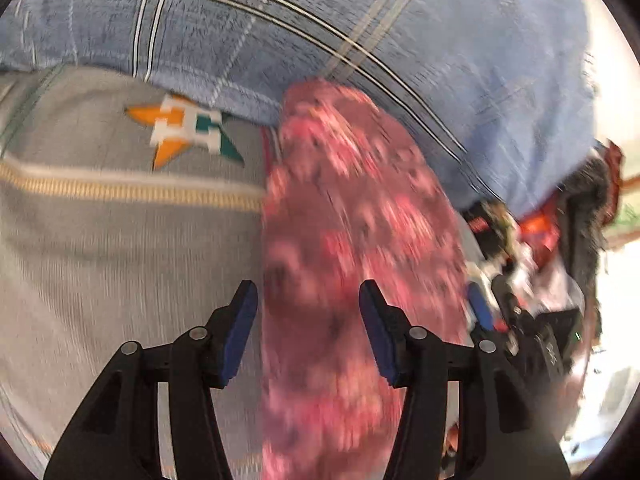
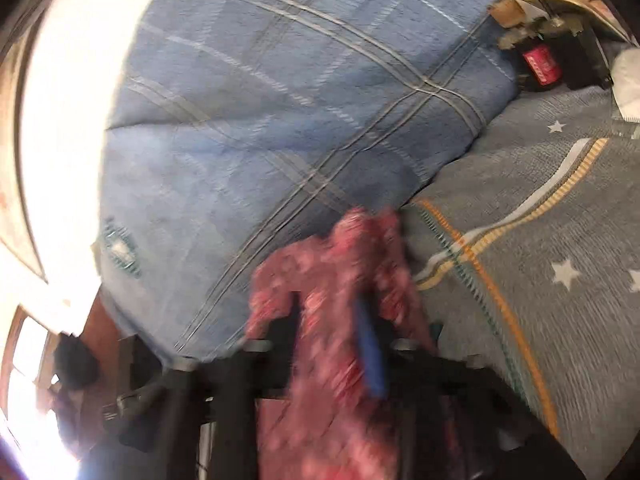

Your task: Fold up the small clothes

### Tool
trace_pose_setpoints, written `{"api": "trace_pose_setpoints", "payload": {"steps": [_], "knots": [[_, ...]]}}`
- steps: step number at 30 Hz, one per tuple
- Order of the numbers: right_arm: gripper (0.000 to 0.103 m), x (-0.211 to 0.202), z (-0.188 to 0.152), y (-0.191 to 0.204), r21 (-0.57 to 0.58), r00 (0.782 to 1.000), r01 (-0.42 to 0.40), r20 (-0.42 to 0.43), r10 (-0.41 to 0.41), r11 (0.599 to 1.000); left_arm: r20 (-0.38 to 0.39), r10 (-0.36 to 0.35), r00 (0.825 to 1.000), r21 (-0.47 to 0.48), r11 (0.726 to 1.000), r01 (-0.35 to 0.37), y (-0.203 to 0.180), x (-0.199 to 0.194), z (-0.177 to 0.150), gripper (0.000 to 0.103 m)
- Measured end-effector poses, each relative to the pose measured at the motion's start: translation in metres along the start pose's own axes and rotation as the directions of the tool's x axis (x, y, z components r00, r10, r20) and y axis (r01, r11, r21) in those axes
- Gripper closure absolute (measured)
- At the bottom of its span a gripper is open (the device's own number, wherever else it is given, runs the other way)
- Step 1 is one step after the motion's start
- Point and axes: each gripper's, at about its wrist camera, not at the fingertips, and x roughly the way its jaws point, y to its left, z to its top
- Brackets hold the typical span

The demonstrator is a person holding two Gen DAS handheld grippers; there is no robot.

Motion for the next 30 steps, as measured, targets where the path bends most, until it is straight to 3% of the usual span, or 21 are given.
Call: {"api": "trace_pose_setpoints", "payload": {"steps": [3,4,5,6,7,8,10,11,13,14,15,17,18,19,20,22,24,26,28,30], "knots": [[0.062,0.000,-0.021,0.009,-0.098,0.995,0.039,-0.088,-0.048,0.994,-0.005,-0.003,1.000,0.032,0.999,0.003,0.005,0.000,-0.028,0.051],[0.072,0.004,-0.026,0.014,-0.169,0.991,0.101,-0.073,-0.115,0.980,-0.012,0.024,1.000,0.039,0.999,-0.023,0.006,0.005,-0.036,0.050],[0.098,0.001,-0.030,0.024,-0.244,0.984,0.165,-0.021,-0.175,0.956,-0.025,0.040,0.999,0.030,0.999,-0.039,0.006,0.011,-0.040,0.050],[0.100,-0.006,-0.031,0.028,-0.255,0.990,0.139,0.001,-0.144,0.957,-0.033,0.029,0.999,0.012,1.000,-0.028,0.008,0.013,-0.046,0.050],[0.101,-0.013,-0.030,0.031,-0.257,0.994,0.105,0.025,-0.102,0.961,-0.026,0.027,0.999,0.003,1.000,-0.027,0.005,0.010,-0.050,0.050],[0.101,-0.018,-0.029,0.031,-0.269,0.992,0.128,0.046,-0.119,0.955,-0.021,0.038,0.999,0.004,0.999,-0.038,0.010,0.004,-0.050,0.050],[0.101,-0.013,-0.028,0.020,-0.260,0.972,0.234,0.039,-0.232,0.937,-0.017,0.062,0.998,0.012,0.998,-0.062,0.006,-0.004,-0.055,0.050],[0.095,-0.014,-0.028,0.010,-0.227,0.959,0.280,0.029,-0.281,0.933,-0.009,0.066,0.998,0.024,0.998,-0.065,0.003,-0.009,-0.058,0.050],[0.094,-0.024,-0.028,-0.003,-0.131,0.973,0.225,-0.016,-0.229,0.966,0.029,0.077,0.997,0.063,0.995,-0.079,-0.008,-0.017,-0.065,0.050],[0.086,-0.027,-0.030,-0.005,-0.098,0.985,0.163,-0.046,-0.168,0.982,0.043,0.093,0.995,0.078,0.992,-0.096,-0.011,-0.018,-0.068,0.050],[0.068,-0.026,-0.031,-0.002,-0.101,0.987,0.142,-0.060,-0.148,0.985,0.054,0.117,0.992,0.095,0.988,-0.121,-0.015,-0.018,-0.072,0.050],[0.048,-0.021,-0.045,0.000,-0.149,0.979,0.159,-0.106,-0.175,0.976,0.055,0.153,0.987,0.117,0.980,-0.159,-0.019,-0.011,-0.077,0.050],[0.056,-0.019,-0.051,0.004,-0.171,0.972,0.173,-0.129,-0.197,0.970,0.056,0.184,0.981,0.123,0.974,-0.189,-0.021,-0.007,-0.079,0.050],[0.071,-0.015,-0.056,0.007,-0.196,0.967,0.182,-0.142,-0.212,0.964,0.059,0.195,0.979,0.126,0.971,-0.201,-0.022,-0.007,-0.081,0.050],[0.097,-0.018,-0.061,0.018,-0.239,0.966,0.193,-0.124,-0.227,0.952,0.066,0.205,0.977,0.133,0.968,-0.212,-0.025,-0.007,-0.083,0.050],[0.098,-0.038,-0.065,0.041,-0.301,0.980,0.184,-0.015,-0.197,0.936,0.090,0.227,0.970,0.150,0.960,-0.238,-0.031,-0.005,-0.088,0.050],[0.098,-0.048,-0.066,0.049,-0.335,0.977,0.207,0.032,-0.209,0.919,0.109,0.243,0.964,0.167,0.951,-0.259,-0.033,-0.004,-0.091,0.048],[0.098,-0.043,-0.071,0.039,-0.352,0.961,0.267,0.025,-0.276,0.897,0.110,0.267,0.957,0.173,0.943,-0.283,-0.033,-0.002,-0.092,0.047],[0.097,-0.026,-0.081,0.015,-0.358,0.917,0.362,-0.026,-0.397,0.860,0.104,0.277,0.955,0.169,0.942,-0.291,-0.032,-0.001,-0.094,0.047],[0.095,-0.026,-0.082,0.010,-0.337,0.923,0.356,-0.017,-0.384,0.871,0.110,0.278,0.954,0.164,0.942,-0.294,-0.029,-0.002,-0.096,0.046]]}}
